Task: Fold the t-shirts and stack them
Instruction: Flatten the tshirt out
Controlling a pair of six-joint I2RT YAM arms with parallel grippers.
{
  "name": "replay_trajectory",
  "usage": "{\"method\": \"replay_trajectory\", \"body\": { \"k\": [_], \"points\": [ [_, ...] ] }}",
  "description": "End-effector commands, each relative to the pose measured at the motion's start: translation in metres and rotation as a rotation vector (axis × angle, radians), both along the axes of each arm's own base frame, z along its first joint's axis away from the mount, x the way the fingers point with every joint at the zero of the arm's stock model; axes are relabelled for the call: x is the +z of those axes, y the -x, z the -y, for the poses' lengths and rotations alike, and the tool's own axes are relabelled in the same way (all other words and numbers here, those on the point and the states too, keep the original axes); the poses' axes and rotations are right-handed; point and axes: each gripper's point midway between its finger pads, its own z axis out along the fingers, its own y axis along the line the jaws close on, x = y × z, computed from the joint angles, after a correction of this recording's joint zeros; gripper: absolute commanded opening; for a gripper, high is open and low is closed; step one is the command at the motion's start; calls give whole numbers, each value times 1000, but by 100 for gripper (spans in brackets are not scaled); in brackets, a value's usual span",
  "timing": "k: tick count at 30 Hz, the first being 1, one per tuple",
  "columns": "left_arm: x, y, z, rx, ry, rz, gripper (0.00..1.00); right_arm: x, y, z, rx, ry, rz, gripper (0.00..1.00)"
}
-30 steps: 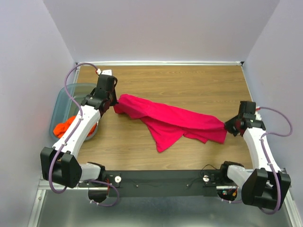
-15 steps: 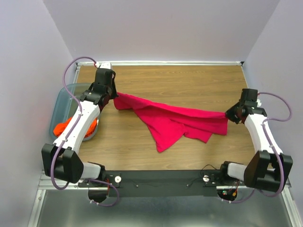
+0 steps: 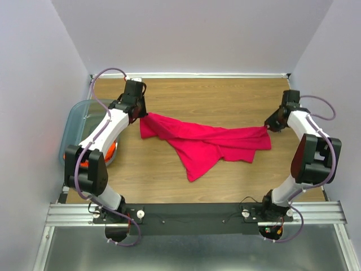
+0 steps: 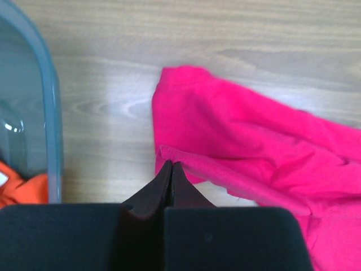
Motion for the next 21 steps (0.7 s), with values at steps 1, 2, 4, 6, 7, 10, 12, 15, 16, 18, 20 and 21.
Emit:
{"method": "replay_trajectory", "body": {
  "k": [1,2,4,6,7,10,12,15,16,18,20,21],
  "points": [
    [25,-23,12,-34,51,61,0,39,-44,7,19,34,146,39],
    [26,-22,12,-39,51,61,0,48,-48,8,23,42,170,43],
    [28,-21,12,-39,50,69,0,63,-45,9,28,57,204,54],
    [29,-19,10,-37,47,74,0,57,-35,7,34,56,187,57],
    [28,-17,11,-40,49,69,0,58,-31,4,41,44,194,58],
    [25,-11,13,-51,65,61,0,41,-10,-2,25,14,157,65],
    [30,-8,14,-57,74,70,0,34,1,-3,1,1,149,65],
    [33,-1,11,-50,70,79,0,26,16,-15,-20,-67,178,62],
    [33,1,10,-48,68,79,0,24,19,-16,-28,-78,186,59],
    [32,6,7,-48,61,79,0,14,25,-16,-52,-77,199,55],
    [32,9,7,-48,61,77,0,6,29,-13,-73,-72,184,54],
    [32,9,6,-49,60,77,0,3,29,-13,-76,-73,182,53]
  ]
}}
